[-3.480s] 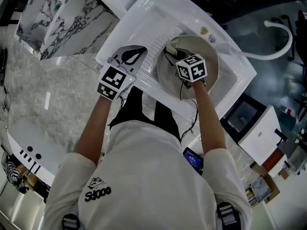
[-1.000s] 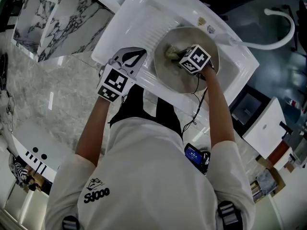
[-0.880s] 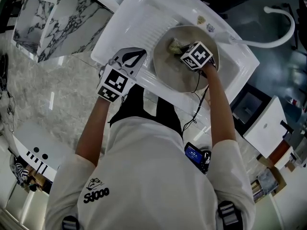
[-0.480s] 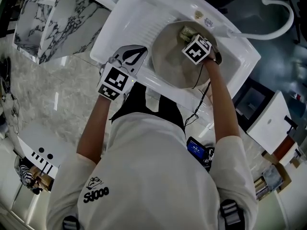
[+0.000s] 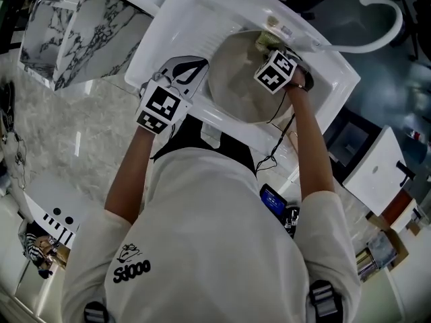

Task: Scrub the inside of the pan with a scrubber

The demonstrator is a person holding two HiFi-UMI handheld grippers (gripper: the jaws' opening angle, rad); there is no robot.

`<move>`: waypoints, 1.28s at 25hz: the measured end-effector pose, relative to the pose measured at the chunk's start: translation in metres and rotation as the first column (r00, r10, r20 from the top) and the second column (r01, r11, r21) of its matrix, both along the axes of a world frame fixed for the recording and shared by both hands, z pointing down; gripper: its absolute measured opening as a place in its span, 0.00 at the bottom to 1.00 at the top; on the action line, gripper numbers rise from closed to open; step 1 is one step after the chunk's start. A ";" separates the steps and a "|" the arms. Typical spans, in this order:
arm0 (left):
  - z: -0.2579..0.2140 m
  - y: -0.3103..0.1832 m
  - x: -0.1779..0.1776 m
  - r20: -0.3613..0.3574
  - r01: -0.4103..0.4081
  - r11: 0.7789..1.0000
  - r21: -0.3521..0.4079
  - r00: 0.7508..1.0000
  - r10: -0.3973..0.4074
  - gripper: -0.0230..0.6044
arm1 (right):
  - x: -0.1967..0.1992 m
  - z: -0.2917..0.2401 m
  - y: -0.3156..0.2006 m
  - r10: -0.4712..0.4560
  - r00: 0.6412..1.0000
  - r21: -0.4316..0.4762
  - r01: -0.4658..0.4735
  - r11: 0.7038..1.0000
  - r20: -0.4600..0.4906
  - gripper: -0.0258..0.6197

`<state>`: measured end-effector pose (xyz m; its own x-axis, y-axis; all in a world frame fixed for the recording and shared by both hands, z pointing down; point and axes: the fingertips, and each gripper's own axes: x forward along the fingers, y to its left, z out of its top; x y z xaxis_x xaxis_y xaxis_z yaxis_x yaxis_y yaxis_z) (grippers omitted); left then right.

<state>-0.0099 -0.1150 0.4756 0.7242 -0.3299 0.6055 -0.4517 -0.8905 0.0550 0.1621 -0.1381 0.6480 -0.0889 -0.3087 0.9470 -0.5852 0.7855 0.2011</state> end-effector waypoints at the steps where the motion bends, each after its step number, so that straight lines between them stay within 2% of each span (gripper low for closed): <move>1: 0.000 0.000 0.001 -0.006 0.001 1.000 -0.006 1.000 -0.002 0.04 | 0.004 0.004 0.005 0.009 1.000 -0.021 -0.009 1.000 -0.004 0.16; 4: 0.003 0.003 0.001 -0.012 0.004 1.000 -0.029 1.000 -0.004 0.04 | 0.010 0.015 0.015 0.049 0.999 -0.066 -0.048 0.997 0.018 0.16; 8: 0.011 0.005 0.003 -0.008 0.001 0.999 -0.048 1.000 -0.001 0.04 | 0.003 0.025 0.020 0.054 0.998 -0.104 -0.050 0.993 0.035 0.16; 11: 0.014 0.006 0.004 -0.007 -0.003 0.998 -0.055 1.000 0.002 0.04 | -0.008 0.034 0.034 0.102 0.991 -0.204 -0.084 0.975 0.082 0.16; 14: 0.013 0.004 0.004 -0.010 0.000 0.999 -0.052 1.000 -0.001 0.04 | -0.010 0.037 0.040 0.105 0.992 -0.221 -0.086 0.972 0.075 0.16; 16: 0.013 0.003 0.002 -0.011 0.008 0.999 -0.052 1.000 -0.008 0.04 | -0.015 0.036 0.048 0.124 0.987 -0.266 -0.094 0.959 0.098 0.16; 19: 0.015 0.002 0.000 -0.013 0.015 0.998 -0.055 1.000 -0.016 0.04 | -0.024 0.035 0.067 0.160 0.975 -0.368 -0.095 0.925 0.152 0.16; 21: 0.016 0.003 0.001 -0.013 0.013 0.998 -0.055 1.000 -0.014 0.04 | -0.028 0.033 0.084 0.153 0.974 -0.438 -0.067 0.897 0.165 0.16; 22: 0.016 0.004 0.001 -0.012 0.011 0.998 -0.054 1.000 -0.011 0.04 | -0.035 0.029 0.096 0.145 0.972 -0.485 -0.038 0.874 0.184 0.16; 25: 0.016 0.008 0.002 -0.010 0.007 0.999 -0.049 1.000 -0.008 0.04 | -0.068 0.019 0.145 0.123 0.952 -0.629 0.084 0.773 0.280 0.16; 26: 0.016 0.009 0.003 -0.011 0.007 0.999 -0.048 1.000 -0.007 0.04 | -0.075 0.020 0.158 0.107 0.951 -0.647 0.112 0.754 0.290 0.16; 29: 0.015 0.010 0.003 -0.021 0.003 0.999 -0.049 1.000 -0.004 0.04 | -0.084 0.021 0.168 0.084 0.957 -0.648 0.122 0.752 0.277 0.16; 32: 0.015 0.013 0.002 -0.025 -0.007 0.999 -0.053 1.000 0.005 0.04 | -0.092 0.016 0.172 0.110 0.955 -0.685 0.114 0.719 0.275 0.16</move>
